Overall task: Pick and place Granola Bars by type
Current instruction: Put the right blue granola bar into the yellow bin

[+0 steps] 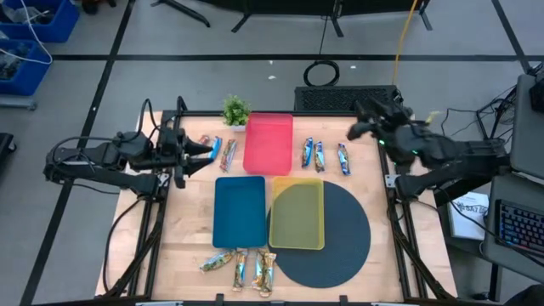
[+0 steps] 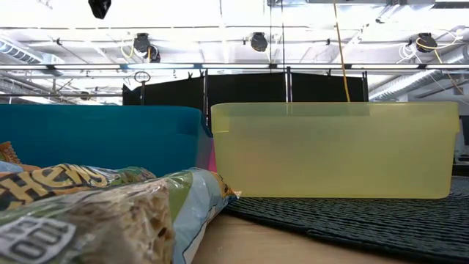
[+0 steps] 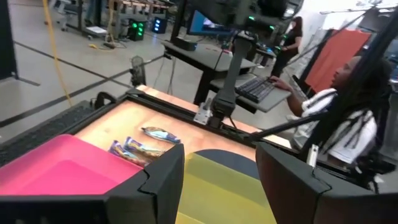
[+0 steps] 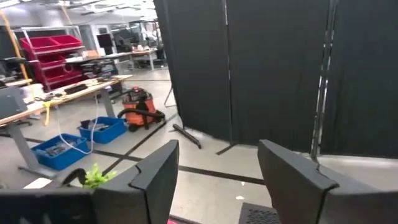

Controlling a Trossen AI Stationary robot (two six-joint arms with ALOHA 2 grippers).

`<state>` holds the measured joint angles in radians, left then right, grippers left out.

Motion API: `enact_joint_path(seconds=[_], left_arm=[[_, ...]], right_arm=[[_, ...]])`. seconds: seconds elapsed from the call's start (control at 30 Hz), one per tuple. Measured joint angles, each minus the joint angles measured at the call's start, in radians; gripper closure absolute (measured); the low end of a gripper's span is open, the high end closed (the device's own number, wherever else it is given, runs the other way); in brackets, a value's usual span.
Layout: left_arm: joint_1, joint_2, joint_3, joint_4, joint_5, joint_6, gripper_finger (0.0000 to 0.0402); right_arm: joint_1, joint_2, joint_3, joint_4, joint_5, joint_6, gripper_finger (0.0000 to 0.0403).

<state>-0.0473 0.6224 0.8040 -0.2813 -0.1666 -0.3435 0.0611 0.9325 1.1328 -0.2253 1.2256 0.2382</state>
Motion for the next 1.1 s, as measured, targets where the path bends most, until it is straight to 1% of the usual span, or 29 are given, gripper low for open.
enact_joint_path(seconds=[0.07,0.13,0.2,0.27,0.33,0.4,0.47,0.53,0.6,0.63,0.7,0.83,0.9,0.97,1.1], left_arm=[[0.0,0.0,0.0,0.001,0.009,0.0,0.0199],[0.0,0.0,0.0,0.001,0.009,-0.001,0.0197],[0.0,0.0,0.0,-0.001,0.009,-0.001,0.0197],[0.0,0.0,0.0,-0.006,0.0,0.0,0.0198],[0.0,0.0,0.0,-0.01,-0.028,0.0,0.0201],[0.0,0.0,0.0,-0.009,-0.055,0.004,0.0205],[0.0,0.0,0.0,-0.008,-0.07,0.005,0.0208],[0.0,0.0,0.0,-0.008,-0.07,0.005,0.021],[0.0,0.0,0.0,-0.008,-0.067,0.004,0.0209],[0.0,0.0,0.0,-0.007,-0.06,0.004,0.0209],[0.0,0.0,0.0,-0.006,-0.044,0.003,0.0209],[0.0,0.0,0.0,-0.006,-0.012,0.006,0.021],[0.0,0.0,0.0,-0.006,-0.003,0.004,0.0209],[0.0,0.0,0.0,-0.006,0.009,0.001,0.0209],[0.0,0.0,0.0,-0.006,0.013,-0.017,0.021]], right_arm=[[-0.037,0.047,0.005,0.086,-0.055,-0.051,0.019],[-0.061,0.094,0.038,0.099,-0.092,-0.064,0.0192],[-0.081,0.139,0.083,0.053,-0.103,-0.063,0.0193],[-0.109,0.181,0.133,-0.041,-0.103,-0.028,0.0194],[-0.151,0.22,0.181,-0.172,-0.11,0.07,0.0194],[-0.198,0.248,0.221,-0.34,-0.16,0.229,0.0194],[-0.254,0.273,0.24,-0.537,-0.253,0.415,0.0195],[-0.321,0.298,0.241,-0.74,-0.382,0.585,0.0195],[-0.38,0.325,0.225,-0.896,-0.493,0.709,0.0195],[-0.402,0.335,0.215,-0.942,-0.535,0.749,0.0195],[-0.431,0.344,0.187,-0.969,-0.595,0.79,0.0195],[-0.436,0.357,0.106,-0.93,-0.679,0.866,0.0195],[-0.426,0.358,0.048,-0.899,-0.705,0.914,0.0195],[-0.425,0.358,-0.024,-0.879,-0.763,0.953,0.0195],[-0.421,0.352,-0.159,-0.826,-0.881,0.968,0.0189]])
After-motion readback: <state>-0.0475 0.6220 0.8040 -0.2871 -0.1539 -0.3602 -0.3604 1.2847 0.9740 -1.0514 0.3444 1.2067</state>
